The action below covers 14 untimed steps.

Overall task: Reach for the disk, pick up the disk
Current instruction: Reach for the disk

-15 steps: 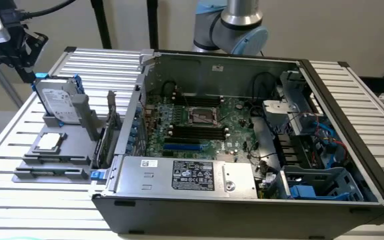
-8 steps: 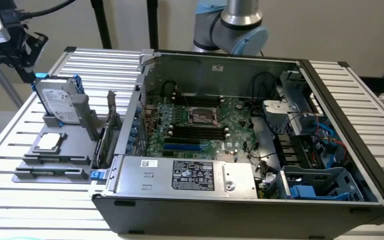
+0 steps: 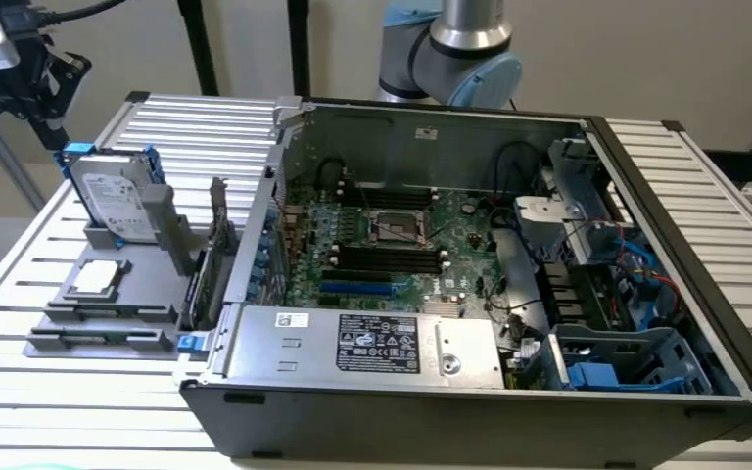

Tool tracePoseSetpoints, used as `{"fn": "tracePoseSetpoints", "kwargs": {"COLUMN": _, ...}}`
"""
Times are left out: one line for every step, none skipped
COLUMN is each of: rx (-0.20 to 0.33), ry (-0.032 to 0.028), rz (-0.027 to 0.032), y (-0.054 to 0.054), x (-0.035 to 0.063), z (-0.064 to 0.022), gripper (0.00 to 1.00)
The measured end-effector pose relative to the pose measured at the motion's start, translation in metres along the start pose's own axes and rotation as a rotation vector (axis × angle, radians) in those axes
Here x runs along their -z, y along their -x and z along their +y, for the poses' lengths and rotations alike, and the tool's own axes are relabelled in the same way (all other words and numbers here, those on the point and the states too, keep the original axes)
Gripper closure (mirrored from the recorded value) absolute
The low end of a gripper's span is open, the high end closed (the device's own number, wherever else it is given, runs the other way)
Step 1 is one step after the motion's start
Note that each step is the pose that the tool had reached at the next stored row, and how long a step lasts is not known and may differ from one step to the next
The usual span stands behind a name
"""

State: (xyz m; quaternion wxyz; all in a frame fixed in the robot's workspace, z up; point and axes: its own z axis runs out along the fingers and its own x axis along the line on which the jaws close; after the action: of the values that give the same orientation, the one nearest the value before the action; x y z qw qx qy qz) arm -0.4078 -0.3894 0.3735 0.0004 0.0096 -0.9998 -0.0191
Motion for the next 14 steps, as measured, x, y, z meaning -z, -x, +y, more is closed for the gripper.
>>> {"fn": "tracePoseSetpoints", "kwargs": {"rx": 0.0, "ry": 0.0, "rz": -0.0001, "y": -0.002, "x": -0.0002, "z": 0.0044, "gripper": 0.89}}
{"fn": "tracePoseSetpoints", "kwargs": {"rx": 0.0, "ry": 0.0, "rz": 0.0, "y": -0.004, "x": -0.0003, "z": 0.0089, "gripper": 0.89}}
{"fn": "tracePoseSetpoints", "kwargs": {"rx": 0.0, "ry": 0.0, "rz": 0.0, "y": -0.006, "x": -0.0005, "z": 0.0132, "gripper": 0.89}}
{"fn": "tracePoseSetpoints", "kwargs": {"rx": 0.0, "ry": 0.0, "rz": 0.0, "y": -0.008, "x": -0.0007, "z": 0.0178, "gripper": 0.89}}
{"fn": "tracePoseSetpoints", "kwargs": {"rx": 0.0, "ry": -0.0001, "rz": 0.0001, "y": -0.01, "x": -0.0008, "z": 0.0222, "gripper": 0.89}}
{"fn": "tracePoseSetpoints", "kwargs": {"rx": 0.0, "ry": -0.0001, "rz": 0.0001, "y": -0.012, "x": -0.001, "z": 0.0266, "gripper": 0.89}}
{"fn": "tracePoseSetpoints", "kwargs": {"rx": 0.0, "ry": -0.0001, "rz": 0.0001, "y": -0.014, "x": -0.0011, "z": 0.0308, "gripper": 0.89}}
{"fn": "tracePoseSetpoints", "kwargs": {"rx": 0.0, "ry": 0.0, "rz": 0.0, "y": -0.016, "x": -0.0013, "z": 0.0351, "gripper": 0.89}}
{"fn": "tracePoseSetpoints", "kwargs": {"rx": 0.0, "ry": -0.0001, "rz": -0.0001, "y": -0.018, "x": -0.0015, "z": 0.0396, "gripper": 0.89}}
{"fn": "tracePoseSetpoints", "kwargs": {"rx": 0.0, "ry": -0.0005, "rz": 0.0, "y": -0.019, "x": -0.0017, "z": 0.0439, "gripper": 0.89}}
{"fn": "tracePoseSetpoints", "kwargs": {"rx": 0.0, "ry": -0.0013, "rz": 0.0, "y": -0.019, "x": -0.0018, "z": 0.0468, "gripper": 0.89}}
{"fn": "tracePoseSetpoints", "kwargs": {"rx": 0.0, "ry": -0.0015, "rz": -0.0001, "y": -0.019, "x": -0.0018, "z": 0.0471, "gripper": 0.89}}
{"fn": "tracePoseSetpoints", "kwargs": {"rx": 0.0, "ry": -0.0016, "rz": 0.0, "y": -0.019, "x": -0.0018, "z": 0.0471, "gripper": 0.89}}
{"fn": "tracePoseSetpoints", "kwargs": {"rx": 0.0, "ry": -0.0017, "rz": 0.0, "y": -0.019, "x": -0.0018, "z": 0.0471, "gripper": 0.89}}
